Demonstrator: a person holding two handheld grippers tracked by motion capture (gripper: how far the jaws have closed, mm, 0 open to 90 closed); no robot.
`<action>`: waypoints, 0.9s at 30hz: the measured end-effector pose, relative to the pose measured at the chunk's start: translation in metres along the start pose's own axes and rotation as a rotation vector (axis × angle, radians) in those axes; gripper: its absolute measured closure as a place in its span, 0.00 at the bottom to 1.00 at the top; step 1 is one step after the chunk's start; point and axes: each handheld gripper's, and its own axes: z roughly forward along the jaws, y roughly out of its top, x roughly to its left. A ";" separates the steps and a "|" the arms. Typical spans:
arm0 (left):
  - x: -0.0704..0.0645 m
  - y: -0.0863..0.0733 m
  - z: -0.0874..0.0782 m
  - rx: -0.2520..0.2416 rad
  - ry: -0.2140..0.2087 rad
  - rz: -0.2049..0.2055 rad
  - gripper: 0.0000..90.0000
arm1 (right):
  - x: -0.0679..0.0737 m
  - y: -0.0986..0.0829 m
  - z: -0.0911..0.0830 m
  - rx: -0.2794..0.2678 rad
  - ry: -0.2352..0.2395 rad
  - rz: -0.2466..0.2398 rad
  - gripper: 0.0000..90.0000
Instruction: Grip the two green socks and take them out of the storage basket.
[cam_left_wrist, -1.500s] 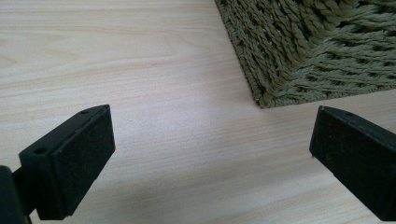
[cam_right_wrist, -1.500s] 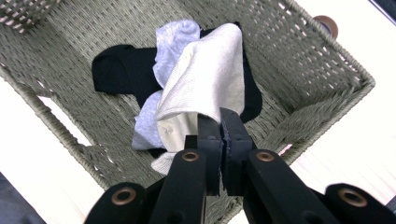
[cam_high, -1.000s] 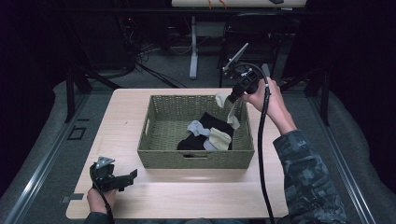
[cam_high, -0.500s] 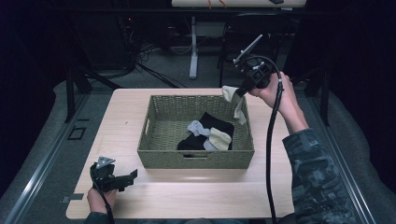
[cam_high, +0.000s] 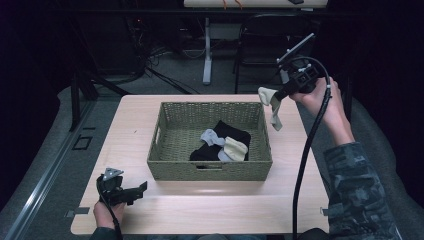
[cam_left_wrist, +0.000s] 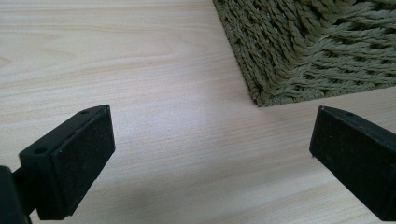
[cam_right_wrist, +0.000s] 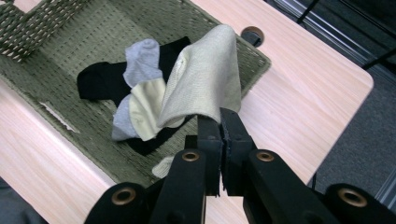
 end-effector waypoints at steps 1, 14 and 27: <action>0.000 0.000 0.000 -0.001 -0.001 0.000 0.00 | -0.005 -0.005 -0.003 -0.002 -0.006 0.011 0.98; 0.000 0.000 0.000 0.004 -0.003 -0.002 0.00 | -0.038 -0.039 0.010 0.063 -0.038 0.094 0.98; 0.000 0.000 0.001 0.000 0.000 -0.001 0.00 | -0.053 -0.080 0.083 0.159 -0.024 0.160 0.98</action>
